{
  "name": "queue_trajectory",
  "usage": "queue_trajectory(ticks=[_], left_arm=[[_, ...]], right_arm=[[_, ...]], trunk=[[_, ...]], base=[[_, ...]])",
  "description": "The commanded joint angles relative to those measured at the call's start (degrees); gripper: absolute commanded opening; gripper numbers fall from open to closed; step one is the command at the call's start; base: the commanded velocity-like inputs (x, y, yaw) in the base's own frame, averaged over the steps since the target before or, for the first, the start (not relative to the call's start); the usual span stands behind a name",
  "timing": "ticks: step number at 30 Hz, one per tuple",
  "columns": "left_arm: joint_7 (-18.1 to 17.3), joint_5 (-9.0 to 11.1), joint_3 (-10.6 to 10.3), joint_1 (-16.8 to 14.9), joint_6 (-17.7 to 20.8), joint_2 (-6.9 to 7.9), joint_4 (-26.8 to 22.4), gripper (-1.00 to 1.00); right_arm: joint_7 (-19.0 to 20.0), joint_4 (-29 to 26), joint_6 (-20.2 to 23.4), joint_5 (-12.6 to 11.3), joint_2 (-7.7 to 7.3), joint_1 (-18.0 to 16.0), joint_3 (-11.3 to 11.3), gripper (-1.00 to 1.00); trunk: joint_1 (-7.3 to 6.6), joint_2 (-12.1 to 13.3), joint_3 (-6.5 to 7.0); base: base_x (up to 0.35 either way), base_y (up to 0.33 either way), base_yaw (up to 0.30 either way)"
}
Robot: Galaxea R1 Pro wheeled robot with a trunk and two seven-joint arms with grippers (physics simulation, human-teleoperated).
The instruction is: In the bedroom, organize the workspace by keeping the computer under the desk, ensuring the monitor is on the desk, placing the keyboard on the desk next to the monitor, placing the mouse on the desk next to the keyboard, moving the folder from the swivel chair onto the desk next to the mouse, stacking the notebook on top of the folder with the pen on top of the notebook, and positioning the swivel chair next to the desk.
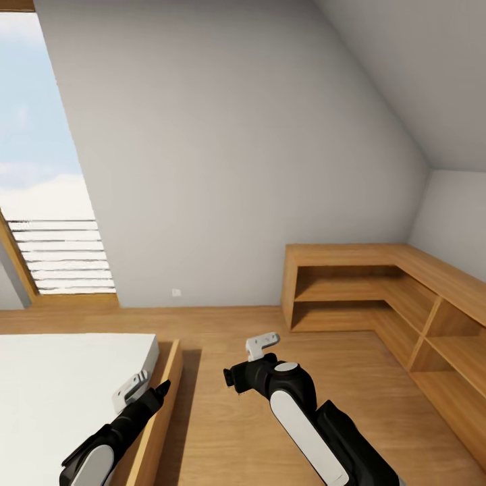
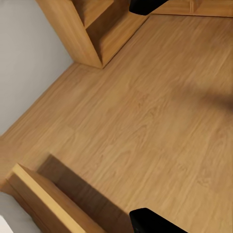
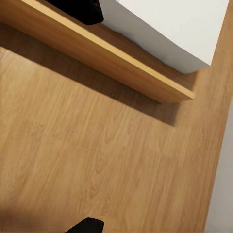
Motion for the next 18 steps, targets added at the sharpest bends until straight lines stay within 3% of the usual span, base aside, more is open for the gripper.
queue_trajectory(ticks=[1, 18], left_arm=[[0.48, 0.43, -0.1, -0.04, 0.03, 0.05, -0.08, 1.0], [0.56, 0.42, -0.15, -0.1, 0.03, -0.01, -0.07, 1.0]], right_arm=[[-0.61, -0.05, 0.13, -0.52, 0.0, -0.07, 0.03, 1.0], [-0.75, -0.05, -0.42, -0.52, -0.16, 0.14, -0.71, 1.0]], trunk=[[0.04, -0.05, -0.08], [0.04, -0.05, -0.08]], base=[[0.341, 0.0, 0.0], [0.341, 0.0, 0.0]])
